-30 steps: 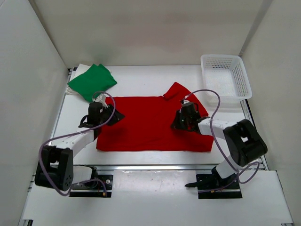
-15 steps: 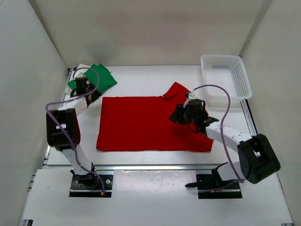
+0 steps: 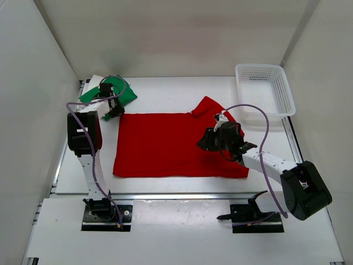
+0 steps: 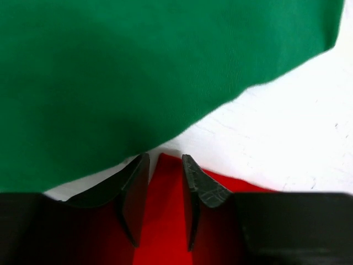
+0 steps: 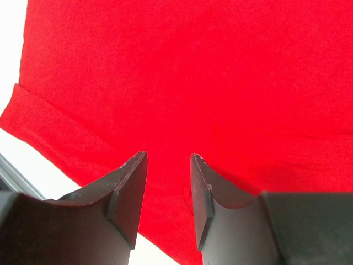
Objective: Fold and stack the t-shirts
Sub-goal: Grap the side of the flattened tshirt furthest away from the robot with both arms
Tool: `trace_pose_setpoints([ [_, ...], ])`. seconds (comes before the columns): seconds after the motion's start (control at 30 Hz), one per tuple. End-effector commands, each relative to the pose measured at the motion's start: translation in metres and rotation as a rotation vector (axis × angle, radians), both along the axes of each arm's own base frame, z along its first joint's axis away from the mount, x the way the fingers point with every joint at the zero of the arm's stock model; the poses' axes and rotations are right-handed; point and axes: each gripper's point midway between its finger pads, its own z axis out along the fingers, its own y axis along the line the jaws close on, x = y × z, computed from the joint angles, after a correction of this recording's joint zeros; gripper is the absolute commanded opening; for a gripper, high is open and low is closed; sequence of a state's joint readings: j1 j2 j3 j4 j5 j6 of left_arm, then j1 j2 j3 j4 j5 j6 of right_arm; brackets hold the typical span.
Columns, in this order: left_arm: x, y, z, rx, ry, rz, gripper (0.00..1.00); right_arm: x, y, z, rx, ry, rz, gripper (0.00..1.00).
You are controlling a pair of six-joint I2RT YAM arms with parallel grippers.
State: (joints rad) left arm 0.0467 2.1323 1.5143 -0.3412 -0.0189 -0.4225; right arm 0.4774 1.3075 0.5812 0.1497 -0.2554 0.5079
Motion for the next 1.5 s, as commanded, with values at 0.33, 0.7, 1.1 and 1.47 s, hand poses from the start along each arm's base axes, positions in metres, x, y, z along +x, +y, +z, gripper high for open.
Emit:
trace_pose_setpoints([
  [0.33,-0.012,0.007,0.008,0.038,0.013,0.000,0.17,0.031,-0.005,0.033,0.077,-0.116,-0.040,0.35],
  [0.7,-0.006,-0.012,0.031,-0.006,-0.078,-0.013,0.00,0.164,-0.047,0.033,-0.090,-0.141,-0.221,0.33],
  [1.1,-0.015,-0.021,0.033,-0.038,-0.099,-0.031,0.00,0.303,-0.072,-0.001,-0.410,-0.024,-0.225,0.39],
  [1.47,-0.010,-0.027,0.037,-0.040,-0.112,-0.050,0.00,0.334,-0.062,-0.036,-0.508,0.022,-0.159,0.45],
])
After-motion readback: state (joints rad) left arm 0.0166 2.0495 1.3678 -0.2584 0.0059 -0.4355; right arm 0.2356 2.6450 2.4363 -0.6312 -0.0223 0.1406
